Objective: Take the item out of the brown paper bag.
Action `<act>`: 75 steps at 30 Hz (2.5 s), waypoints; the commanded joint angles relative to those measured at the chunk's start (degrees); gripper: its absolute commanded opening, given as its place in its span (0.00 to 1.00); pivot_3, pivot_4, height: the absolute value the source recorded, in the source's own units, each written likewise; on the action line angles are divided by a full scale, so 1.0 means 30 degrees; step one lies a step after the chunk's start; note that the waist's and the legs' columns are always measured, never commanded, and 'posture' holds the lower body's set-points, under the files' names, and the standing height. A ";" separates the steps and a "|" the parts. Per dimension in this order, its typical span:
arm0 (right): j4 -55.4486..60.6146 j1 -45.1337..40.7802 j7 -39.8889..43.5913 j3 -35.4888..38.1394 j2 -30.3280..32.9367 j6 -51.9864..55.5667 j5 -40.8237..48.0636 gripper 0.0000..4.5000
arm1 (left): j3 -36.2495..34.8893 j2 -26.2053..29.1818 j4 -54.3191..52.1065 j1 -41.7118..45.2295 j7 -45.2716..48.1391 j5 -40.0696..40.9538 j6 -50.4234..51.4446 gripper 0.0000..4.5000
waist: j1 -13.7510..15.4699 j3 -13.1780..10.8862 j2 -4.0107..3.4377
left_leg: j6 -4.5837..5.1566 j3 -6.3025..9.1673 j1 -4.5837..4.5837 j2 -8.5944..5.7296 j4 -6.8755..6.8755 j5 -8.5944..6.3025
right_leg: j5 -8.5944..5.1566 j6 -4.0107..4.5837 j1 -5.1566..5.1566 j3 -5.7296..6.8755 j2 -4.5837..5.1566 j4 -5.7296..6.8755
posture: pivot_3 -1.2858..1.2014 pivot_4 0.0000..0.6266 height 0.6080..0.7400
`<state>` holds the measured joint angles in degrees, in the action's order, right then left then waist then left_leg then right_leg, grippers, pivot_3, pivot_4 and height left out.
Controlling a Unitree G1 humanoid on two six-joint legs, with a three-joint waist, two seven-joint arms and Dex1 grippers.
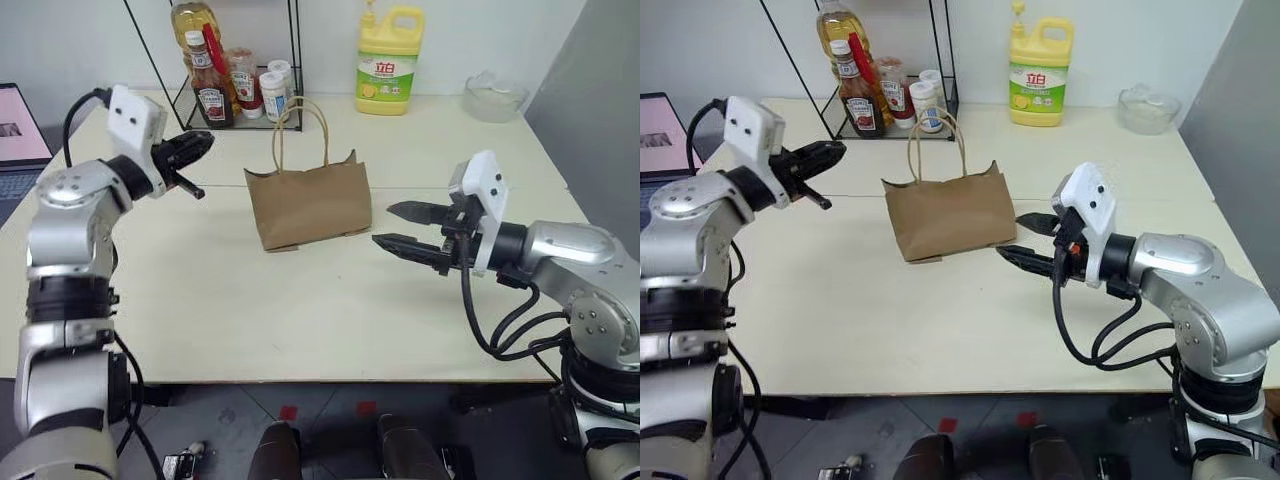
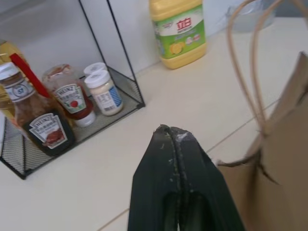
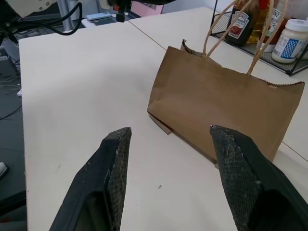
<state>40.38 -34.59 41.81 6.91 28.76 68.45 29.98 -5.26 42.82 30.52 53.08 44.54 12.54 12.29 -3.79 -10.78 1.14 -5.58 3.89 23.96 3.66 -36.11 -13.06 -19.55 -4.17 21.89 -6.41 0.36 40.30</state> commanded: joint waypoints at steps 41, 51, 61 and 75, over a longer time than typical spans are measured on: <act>0.2823 0.3498 -0.3494 0.2864 0.5768 0.0344 0.9061 0.61 | 0.5469 0.0568 -0.2315 -0.1012 1.5988 -0.3432 -0.1240 0.00 | 0.0086 0.0000 -0.0003 | -0.0015 0.0212 0.0139 0.0023 0.0010 0.0054 | -0.0012 0.0023 -0.0039 0.0247 0.0003 -0.0074 | 0.52 0.24 1.00; 0.2855 0.4260 -0.3663 0.2345 0.6680 -0.0694 0.9084 0.61 | 0.4237 0.1760 -0.7640 -0.3711 1.4944 -0.1679 -0.1063 0.00 | 0.0362 0.0000 -0.0002 | 0.0009 0.0243 0.0134 0.0010 -0.0015 0.0067 | -0.0012 0.0025 -0.0073 0.0280 0.0006 -0.0073 | 0.52 0.24 1.00; 0.4218 0.6882 -0.3486 0.1536 0.7476 -0.2469 0.8307 0.61 | 0.5312 0.1269 -1.1188 -0.3746 1.5931 0.0435 -0.1722 0.60 | 0.0537 0.0001 -0.0003 | 0.0010 0.0242 0.0125 0.0014 -0.0012 0.0067 | -0.0011 0.0026 -0.0081 0.0279 -0.0001 -0.0080 | 0.52 0.24 1.00; 0.5268 0.8647 -0.4788 0.1357 0.7734 -0.2990 0.8800 0.61 | 0.8129 -0.1857 -0.7124 -0.2911 1.5157 -0.2474 -0.9145 0.87 | 0.0659 0.0001 -0.0002 | 0.0013 0.0249 0.0082 0.0003 -0.0028 0.0065 | -0.0011 0.0027 -0.0151 0.0284 0.0001 -0.0103 | 0.52 0.24 1.00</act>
<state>54.45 -8.83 27.68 9.93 51.41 60.62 55.37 18.95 37.66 9.08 43.15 90.60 5.50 -13.09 -1.81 -10.78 1.14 -5.54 4.64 24.19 3.67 -36.19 -12.87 -19.58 -4.09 21.43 -5.56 0.36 39.99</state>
